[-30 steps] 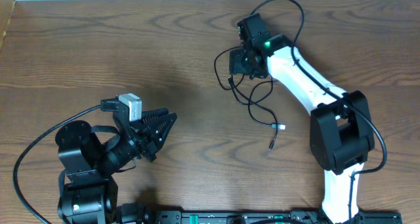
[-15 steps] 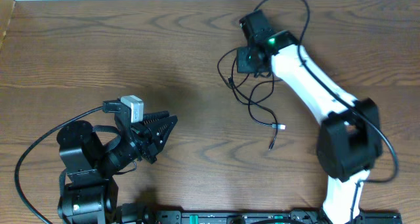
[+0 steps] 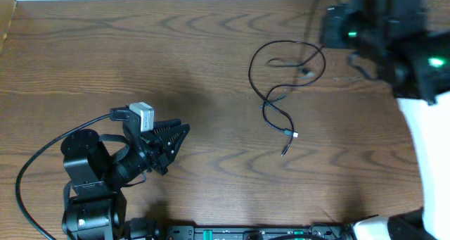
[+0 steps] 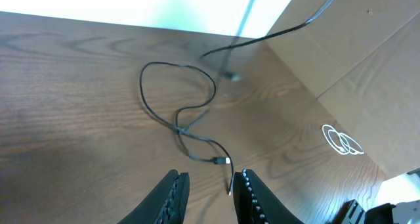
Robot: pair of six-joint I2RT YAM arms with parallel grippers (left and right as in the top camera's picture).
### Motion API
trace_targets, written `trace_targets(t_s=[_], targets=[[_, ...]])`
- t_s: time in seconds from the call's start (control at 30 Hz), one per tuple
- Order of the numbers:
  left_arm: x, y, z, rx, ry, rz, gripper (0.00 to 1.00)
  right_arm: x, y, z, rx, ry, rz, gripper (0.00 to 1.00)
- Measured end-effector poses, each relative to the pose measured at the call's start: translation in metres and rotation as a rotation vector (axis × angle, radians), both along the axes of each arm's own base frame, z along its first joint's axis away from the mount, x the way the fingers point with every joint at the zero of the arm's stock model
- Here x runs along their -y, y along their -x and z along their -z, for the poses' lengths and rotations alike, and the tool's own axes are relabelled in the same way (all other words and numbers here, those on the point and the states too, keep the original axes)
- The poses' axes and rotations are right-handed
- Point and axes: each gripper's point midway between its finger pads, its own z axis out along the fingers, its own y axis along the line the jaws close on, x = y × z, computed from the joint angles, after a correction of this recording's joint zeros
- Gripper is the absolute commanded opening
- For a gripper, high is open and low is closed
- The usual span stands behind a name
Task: Untangle cables
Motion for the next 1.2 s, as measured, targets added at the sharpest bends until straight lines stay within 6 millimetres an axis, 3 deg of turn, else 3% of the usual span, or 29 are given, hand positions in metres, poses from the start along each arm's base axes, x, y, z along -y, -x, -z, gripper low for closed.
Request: trace_targets(t_s=[0.33, 0.53, 0.73, 0.97, 1.1, 1.2], targets=[[-0.001, 0.0, 0.0, 0.004, -0.005, -0.002, 0.28, 0.096, 0.042, -0.06, 0.135, 0.073, 0.217, 0.01], [-0.001, -0.001, 0.0, 0.005, -0.007, -0.002, 0.28, 0.129, 0.052, -0.063, 0.132, 0.136, 0.315, 0.01], [-0.001, 0.0, 0.0, 0.005, -0.007, -0.002, 0.28, 0.163, 0.023, -0.037, 0.052, 0.167, 0.404, 0.01], [0.0, 0.0, 0.002, -0.006, -0.005, -0.002, 0.28, 0.223, -0.012, 0.003, -0.044, 0.183, 0.536, 0.01], [-0.001, 0.0, 0.004, -0.013, -0.008, -0.005, 0.28, 0.259, -0.029, 0.036, -0.119, 0.187, 0.608, 0.01], [-0.004, 0.0, 0.016, -0.053, -0.015, -0.025, 0.28, 0.293, -0.036, 0.066, -0.189, 0.194, 0.676, 0.01]])
